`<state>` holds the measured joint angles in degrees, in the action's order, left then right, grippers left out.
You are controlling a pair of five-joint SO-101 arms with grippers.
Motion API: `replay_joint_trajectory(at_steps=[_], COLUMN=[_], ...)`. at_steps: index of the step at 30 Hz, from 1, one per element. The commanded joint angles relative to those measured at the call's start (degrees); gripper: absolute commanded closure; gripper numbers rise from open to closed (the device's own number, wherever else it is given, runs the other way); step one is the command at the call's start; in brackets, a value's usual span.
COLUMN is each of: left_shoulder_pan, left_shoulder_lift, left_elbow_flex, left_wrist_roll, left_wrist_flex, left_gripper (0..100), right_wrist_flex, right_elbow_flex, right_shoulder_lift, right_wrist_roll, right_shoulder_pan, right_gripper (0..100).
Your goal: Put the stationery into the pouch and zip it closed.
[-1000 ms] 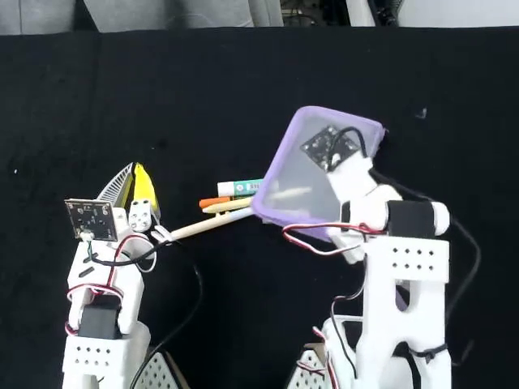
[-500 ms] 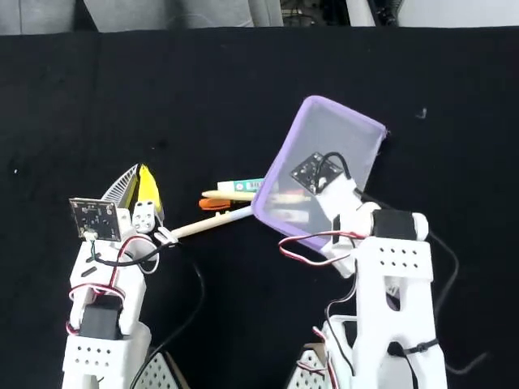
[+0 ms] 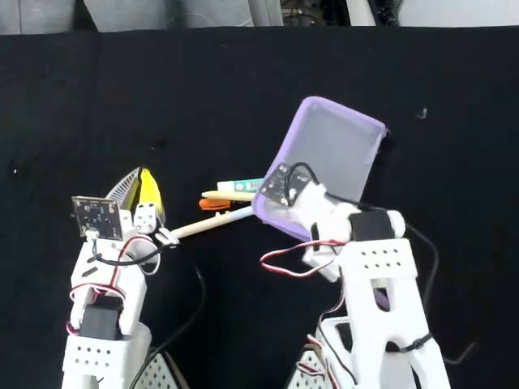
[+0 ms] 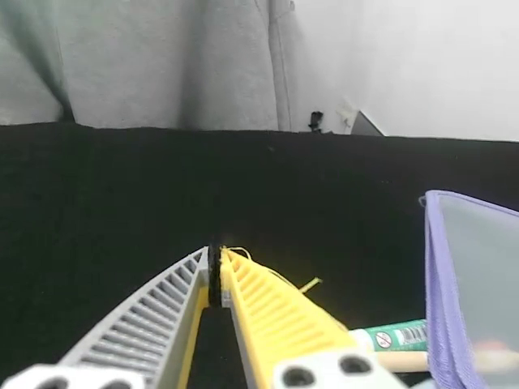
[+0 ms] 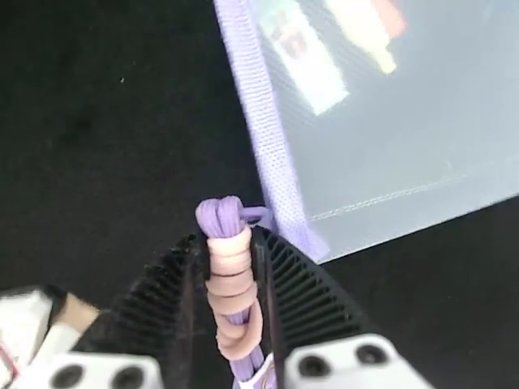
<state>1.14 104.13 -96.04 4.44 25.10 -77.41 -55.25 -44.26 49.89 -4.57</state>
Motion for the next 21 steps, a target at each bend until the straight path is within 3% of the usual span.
replay_joint_trajectory(at_steps=[1,9,14,18,21], left_shoulder_pan=[3.1,7.5,13.4,13.8,13.2], left_shoulder_lift=[0.4,0.4,0.4,0.4,0.4], left_elbow_flex=[-1.3,-1.3,-1.3,-1.3,-1.3], left_wrist_roll=[0.1,0.0,-0.1,-0.1,-0.1], left_wrist_flex=[0.4,0.0,-0.2,-1.8,-3.8], left_gripper=[96,96,96,96,96], right_wrist_flex=[-3.4,-4.5,-4.7,-4.6,-4.8], right_elbow_flex=[-0.7,-0.7,-0.7,-0.6,-0.6], right_shoulder_lift=[-1.5,-1.7,-1.7,-1.7,-1.7], right_wrist_roll=[6.0,17.2,18.4,18.7,24.4], right_shoulder_pan=[3.7,22.2,30.4,37.1,41.6], right_gripper=[98.6,98.6,98.6,98.6,98.6])
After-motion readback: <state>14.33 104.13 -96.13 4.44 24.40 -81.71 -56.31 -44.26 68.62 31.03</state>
